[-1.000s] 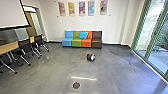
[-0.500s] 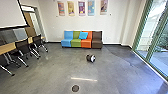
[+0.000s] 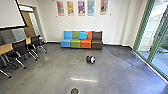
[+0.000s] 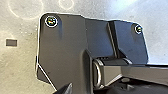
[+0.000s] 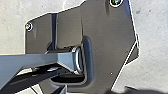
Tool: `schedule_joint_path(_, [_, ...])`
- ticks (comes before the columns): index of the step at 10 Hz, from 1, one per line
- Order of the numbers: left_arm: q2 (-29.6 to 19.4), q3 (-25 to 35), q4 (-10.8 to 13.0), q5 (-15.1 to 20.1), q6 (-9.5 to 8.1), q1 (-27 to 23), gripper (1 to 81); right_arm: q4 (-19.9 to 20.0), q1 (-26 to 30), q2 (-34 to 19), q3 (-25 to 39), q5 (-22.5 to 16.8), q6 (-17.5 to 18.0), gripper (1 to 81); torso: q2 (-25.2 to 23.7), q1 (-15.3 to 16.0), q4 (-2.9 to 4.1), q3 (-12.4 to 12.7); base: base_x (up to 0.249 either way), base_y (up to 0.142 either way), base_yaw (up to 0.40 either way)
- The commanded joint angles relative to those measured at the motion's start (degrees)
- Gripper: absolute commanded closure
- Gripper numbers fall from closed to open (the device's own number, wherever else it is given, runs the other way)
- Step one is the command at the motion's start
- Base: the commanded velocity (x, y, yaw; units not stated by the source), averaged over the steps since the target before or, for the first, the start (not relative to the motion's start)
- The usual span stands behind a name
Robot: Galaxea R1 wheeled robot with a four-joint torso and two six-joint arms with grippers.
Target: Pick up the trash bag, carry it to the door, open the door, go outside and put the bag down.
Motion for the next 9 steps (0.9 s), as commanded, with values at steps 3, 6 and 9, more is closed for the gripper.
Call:
schedule_joint_path(3, [-0.16, 0.22, 0.49, 2.86, 0.20, -2.66, 1.0, -0.18, 1.65, -0.47, 0.05, -3.26, -0.13, 1.0, 0.00, 0.00, 0.00, 0.00, 0.170, 0.000, 0.000])
schedule_joint_path(6, [-0.16, 0.22, 0.40, 2.86, 0.20, -2.66, 1.0, -0.26, 1.39, -0.47, 0.05, -3.17, -0.13, 1.0, 0.00, 0.00, 0.00, 0.00, 0.170, 0.000, 0.000])
schedule_joint_path(9, [-0.25, 0.22, 0.40, 2.86, 0.20, -2.66, 1.0, -0.18, 1.39, -0.38, 0.05, -3.17, -0.13, 1.0, 0.00, 0.00, 0.00, 0.00, 0.170, 0.000, 0.000])
